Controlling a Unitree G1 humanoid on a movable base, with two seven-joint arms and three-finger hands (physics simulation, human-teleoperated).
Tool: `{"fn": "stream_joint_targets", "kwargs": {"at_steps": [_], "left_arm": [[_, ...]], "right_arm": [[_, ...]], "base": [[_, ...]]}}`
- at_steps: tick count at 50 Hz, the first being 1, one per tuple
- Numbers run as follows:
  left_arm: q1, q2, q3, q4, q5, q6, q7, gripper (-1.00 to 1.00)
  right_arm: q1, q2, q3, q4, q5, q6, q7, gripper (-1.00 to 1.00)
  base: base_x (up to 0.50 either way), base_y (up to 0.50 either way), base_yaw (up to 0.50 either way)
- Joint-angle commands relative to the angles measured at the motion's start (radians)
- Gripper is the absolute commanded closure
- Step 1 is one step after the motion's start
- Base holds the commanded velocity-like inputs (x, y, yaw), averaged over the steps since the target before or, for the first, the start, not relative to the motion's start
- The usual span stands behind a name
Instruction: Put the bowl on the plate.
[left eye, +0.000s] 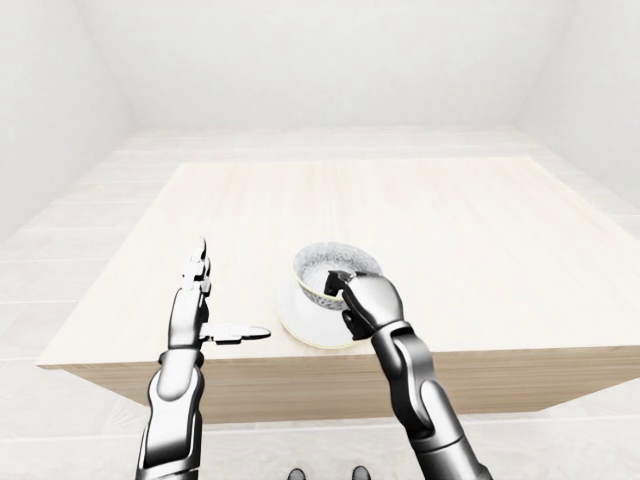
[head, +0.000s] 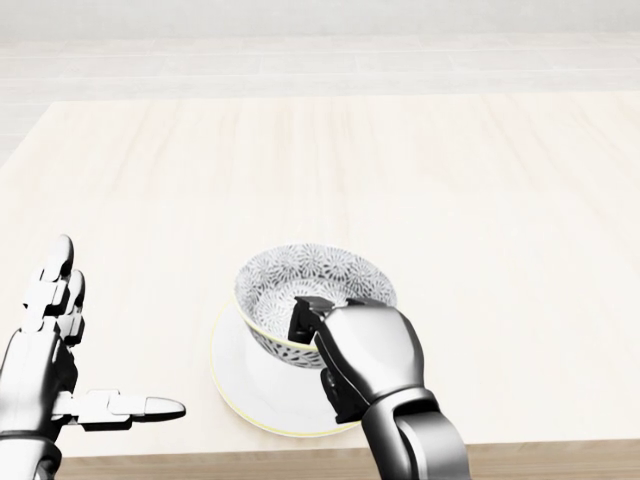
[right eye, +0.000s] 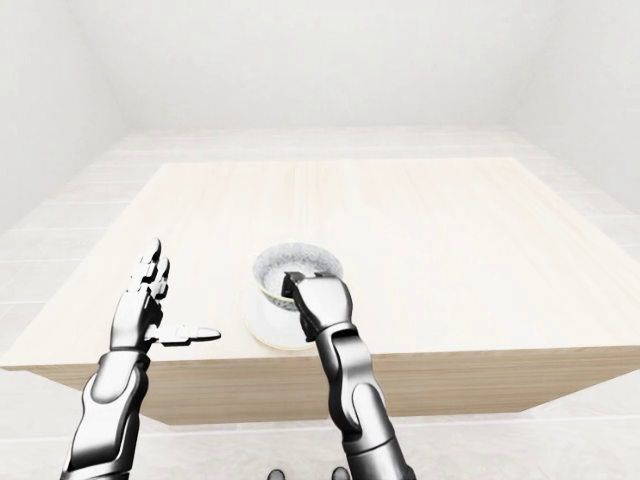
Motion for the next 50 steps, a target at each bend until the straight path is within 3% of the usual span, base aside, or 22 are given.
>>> {"fn": "stream_joint_targets", "kwargs": {"at_steps": [1, 22, 50], "left_arm": [[0.0, -0.001, -0.002, -0.009, 0.002, 0.007, 0.0, -1.0], [-0.005, -0.004, -0.007, -0.026, 0.005, 0.025, 0.001, -1.0], [-0.009, -0.001, -0.007, 0.005, 0.0, 0.003, 0.003, -1.0]], "right_arm": [[0.0, -0.002, 0.0, 0.007, 0.003, 0.0, -0.033, 0.65], [0.026, -0.009, 0.01, 0.029, 0.02, 0.0, -0.074, 0.66], [0.062, -0.013, 0.033, 0.045, 0.026, 0.0, -0.109, 0.68]], "base": [[0.0, 0.0, 0.0], [0.0, 0.0, 0.0], [0.0, 0.0, 0.0]]}}
